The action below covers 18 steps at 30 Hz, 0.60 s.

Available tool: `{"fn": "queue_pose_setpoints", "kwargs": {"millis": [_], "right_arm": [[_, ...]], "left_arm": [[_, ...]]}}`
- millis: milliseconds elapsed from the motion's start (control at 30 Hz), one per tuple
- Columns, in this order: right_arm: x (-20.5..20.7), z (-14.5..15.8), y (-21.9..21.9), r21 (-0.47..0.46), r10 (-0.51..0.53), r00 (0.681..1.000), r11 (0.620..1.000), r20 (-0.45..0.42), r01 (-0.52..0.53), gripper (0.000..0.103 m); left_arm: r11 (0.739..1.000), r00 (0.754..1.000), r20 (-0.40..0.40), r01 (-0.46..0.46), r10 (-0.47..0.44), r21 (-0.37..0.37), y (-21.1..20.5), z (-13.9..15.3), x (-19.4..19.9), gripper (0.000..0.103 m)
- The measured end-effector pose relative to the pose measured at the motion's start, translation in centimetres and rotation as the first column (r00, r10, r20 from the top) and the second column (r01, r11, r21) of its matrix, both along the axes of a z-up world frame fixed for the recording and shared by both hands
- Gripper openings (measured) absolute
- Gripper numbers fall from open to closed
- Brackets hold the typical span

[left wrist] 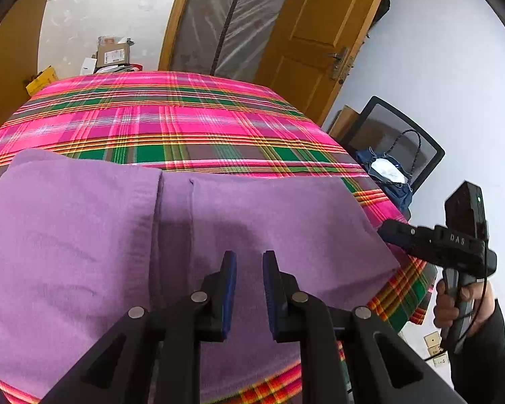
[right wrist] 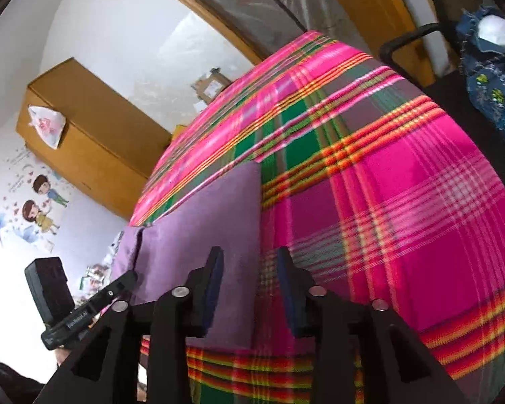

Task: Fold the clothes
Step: 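Grasp the lilac sweater's outer edge with the right gripper and lift it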

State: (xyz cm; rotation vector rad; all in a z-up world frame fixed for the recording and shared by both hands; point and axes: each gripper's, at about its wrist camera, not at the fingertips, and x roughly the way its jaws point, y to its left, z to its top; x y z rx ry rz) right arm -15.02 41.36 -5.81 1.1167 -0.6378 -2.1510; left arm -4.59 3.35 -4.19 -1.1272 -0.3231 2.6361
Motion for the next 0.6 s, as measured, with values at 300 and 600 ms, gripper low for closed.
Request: {"fn": "queue_pose_setpoints", "kwargs": {"millis": [300, 600], "right_arm": [[-2.5, 0.2, -2.5, 0.032, 0.122, 0.993, 0.992, -0.005, -0.122, 0.039], [-0.3, 0.1, -2.4, 0.0, 0.228, 0.972, 0.974, 0.05, -0.228, 0.041]], "left_arm": [[1.0, 1.0, -0.012, -0.025, 0.025, 0.013, -0.7, 0.2, 1.0, 0.016], [0.999, 0.999, -0.024, -0.024, 0.024, 0.023, -0.9, 0.4, 1.3, 0.016]]}}
